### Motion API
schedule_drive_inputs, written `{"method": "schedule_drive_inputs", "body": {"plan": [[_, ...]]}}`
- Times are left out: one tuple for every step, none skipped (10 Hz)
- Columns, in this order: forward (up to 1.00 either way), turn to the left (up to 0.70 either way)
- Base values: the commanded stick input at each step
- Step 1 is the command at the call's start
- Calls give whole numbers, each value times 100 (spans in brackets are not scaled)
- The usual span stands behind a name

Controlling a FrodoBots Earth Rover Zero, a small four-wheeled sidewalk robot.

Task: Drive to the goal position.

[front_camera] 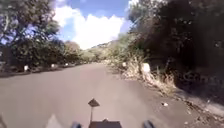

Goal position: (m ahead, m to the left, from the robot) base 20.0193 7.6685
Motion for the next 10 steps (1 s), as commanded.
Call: {"method": "schedule_drive_inputs", "body": {"plan": [[70,-18],[70,-24],[70,-30],[70,-35],[70,-35],[70,-6],[70,-4],[70,-1],[70,0],[70,0]]}}
